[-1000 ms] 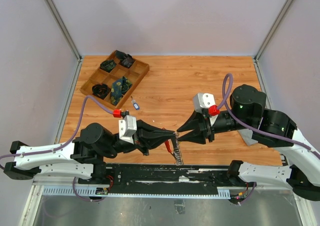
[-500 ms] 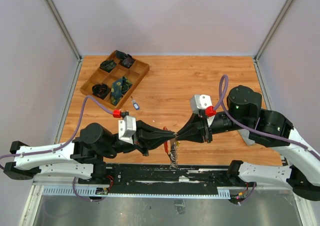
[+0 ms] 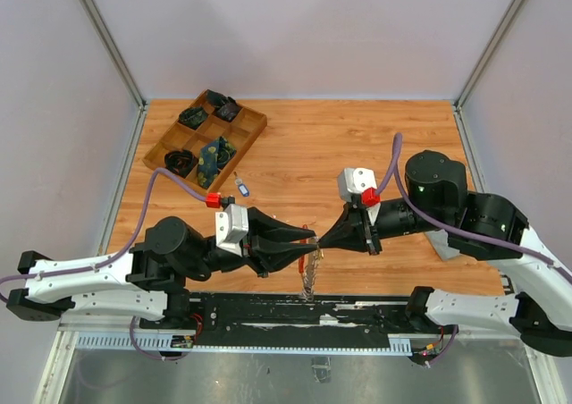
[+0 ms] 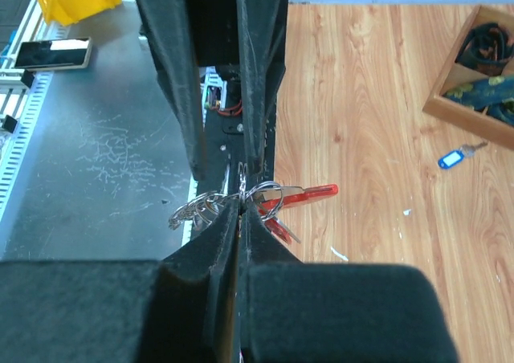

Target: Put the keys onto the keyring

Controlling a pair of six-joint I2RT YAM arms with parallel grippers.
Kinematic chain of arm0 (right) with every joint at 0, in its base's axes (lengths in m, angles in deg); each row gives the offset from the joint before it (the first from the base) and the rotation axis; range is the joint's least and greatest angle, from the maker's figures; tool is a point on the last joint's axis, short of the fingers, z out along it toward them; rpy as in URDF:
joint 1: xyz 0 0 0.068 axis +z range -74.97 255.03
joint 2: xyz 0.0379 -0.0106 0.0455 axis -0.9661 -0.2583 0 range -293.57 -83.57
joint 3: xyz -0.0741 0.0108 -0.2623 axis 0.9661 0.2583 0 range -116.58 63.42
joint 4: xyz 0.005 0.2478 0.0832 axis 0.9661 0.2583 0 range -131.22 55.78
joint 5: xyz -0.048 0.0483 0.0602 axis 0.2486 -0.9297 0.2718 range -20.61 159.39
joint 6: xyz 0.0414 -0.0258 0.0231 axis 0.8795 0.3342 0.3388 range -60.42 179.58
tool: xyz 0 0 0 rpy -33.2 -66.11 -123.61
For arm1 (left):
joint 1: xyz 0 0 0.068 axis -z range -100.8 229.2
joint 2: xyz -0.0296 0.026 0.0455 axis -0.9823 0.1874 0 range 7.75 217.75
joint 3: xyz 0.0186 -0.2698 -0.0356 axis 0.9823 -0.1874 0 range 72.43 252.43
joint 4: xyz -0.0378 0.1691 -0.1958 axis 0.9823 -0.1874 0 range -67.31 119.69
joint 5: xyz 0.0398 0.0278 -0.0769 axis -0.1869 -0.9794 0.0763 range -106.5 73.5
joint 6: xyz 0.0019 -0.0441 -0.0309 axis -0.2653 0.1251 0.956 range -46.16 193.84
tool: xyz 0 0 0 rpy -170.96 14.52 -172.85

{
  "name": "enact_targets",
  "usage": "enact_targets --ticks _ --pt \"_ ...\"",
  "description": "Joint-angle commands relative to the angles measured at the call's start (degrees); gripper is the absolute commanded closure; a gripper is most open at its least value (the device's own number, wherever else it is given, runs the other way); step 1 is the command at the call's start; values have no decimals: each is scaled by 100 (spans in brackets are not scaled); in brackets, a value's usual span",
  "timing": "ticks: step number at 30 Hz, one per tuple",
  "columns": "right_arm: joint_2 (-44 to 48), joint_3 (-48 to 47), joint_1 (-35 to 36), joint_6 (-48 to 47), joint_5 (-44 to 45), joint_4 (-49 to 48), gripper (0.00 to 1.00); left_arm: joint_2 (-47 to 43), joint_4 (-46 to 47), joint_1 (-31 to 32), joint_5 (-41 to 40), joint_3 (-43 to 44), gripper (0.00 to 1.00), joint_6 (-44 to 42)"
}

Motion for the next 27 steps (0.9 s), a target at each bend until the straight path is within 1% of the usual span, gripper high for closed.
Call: enact_targets --ticks 1,7,9,11,12,17,27 --pt "-214 -671 128 -354 382 1137 99 163 -306 -21 161 470 65 -89" --pt "-978 -1795 135 -760 752 3042 99 356 -797 -21 -54 705 57 -240" --pt "-1228 -2095 128 -791 945 3513 99 454 -981 -22 -86 789 51 -315" --pt "-1388 -2240 129 -778 1147 3840 99 565 -1172 -21 -122 874 40 -368" --pt "-1422 -2262 129 -754 1201 3888 99 608 -1220 -21 -135 898 36 -381" --pt "-1473 -2255 132 -666 1377 3906 99 746 -1405 -21 -178 937 36 -374" --pt "-1663 -2347 136 -739 1195 3924 99 1083 -1752 -21 -288 1168 37 -493"
